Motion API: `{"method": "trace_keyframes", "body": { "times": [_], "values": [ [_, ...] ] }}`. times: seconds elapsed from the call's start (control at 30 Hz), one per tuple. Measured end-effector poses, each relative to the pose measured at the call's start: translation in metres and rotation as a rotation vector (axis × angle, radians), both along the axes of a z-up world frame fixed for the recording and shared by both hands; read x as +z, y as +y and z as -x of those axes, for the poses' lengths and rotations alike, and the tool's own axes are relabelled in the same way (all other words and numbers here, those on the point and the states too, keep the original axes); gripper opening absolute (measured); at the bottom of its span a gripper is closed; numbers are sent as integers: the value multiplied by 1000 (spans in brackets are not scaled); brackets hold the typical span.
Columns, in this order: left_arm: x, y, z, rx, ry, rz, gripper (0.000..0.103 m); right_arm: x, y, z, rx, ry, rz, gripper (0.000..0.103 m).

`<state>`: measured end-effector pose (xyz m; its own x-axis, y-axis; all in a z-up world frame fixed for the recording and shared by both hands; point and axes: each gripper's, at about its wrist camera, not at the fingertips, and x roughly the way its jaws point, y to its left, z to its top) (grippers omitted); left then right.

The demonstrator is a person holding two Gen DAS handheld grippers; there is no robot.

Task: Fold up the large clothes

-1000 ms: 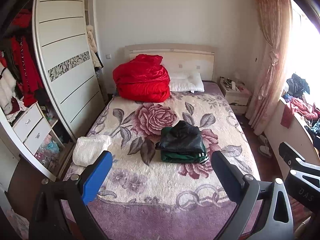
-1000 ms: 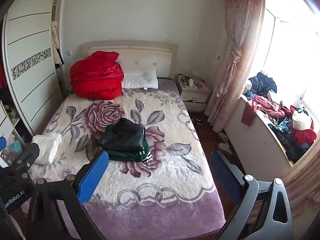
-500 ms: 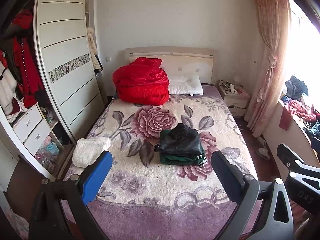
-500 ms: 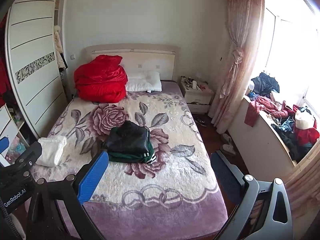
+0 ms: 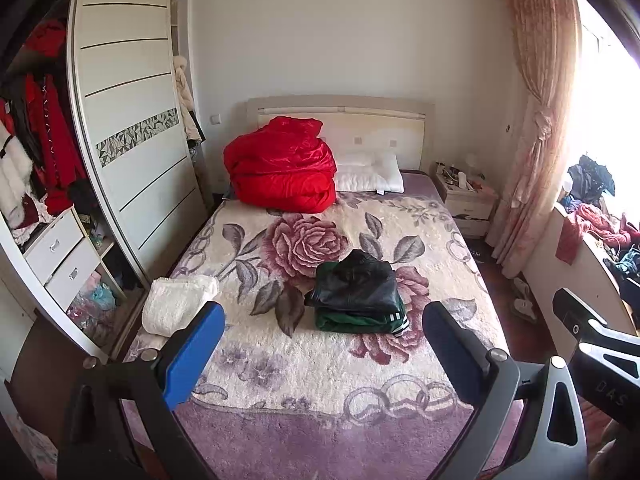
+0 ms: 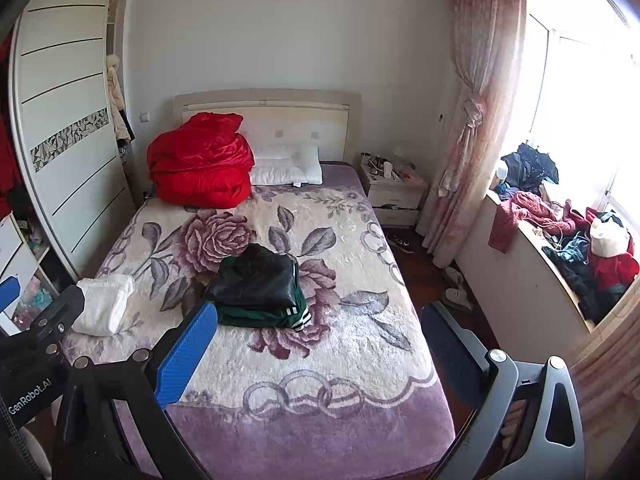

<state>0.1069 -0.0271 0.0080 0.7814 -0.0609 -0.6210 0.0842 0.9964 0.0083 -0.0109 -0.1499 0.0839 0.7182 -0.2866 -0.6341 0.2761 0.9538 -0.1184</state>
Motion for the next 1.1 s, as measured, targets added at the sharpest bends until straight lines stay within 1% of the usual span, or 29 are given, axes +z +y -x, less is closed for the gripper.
{"method": "trace_keyframes", "body": {
  "times": [0.5,1.1],
  "values": [
    [0,-5,-1,11,9,0,101,4,-3,1,3,13,-6,103],
    [-1,-9,1,30,16,-17,101,-7,-7,-5,12,16,-1,103]
  ]
}}
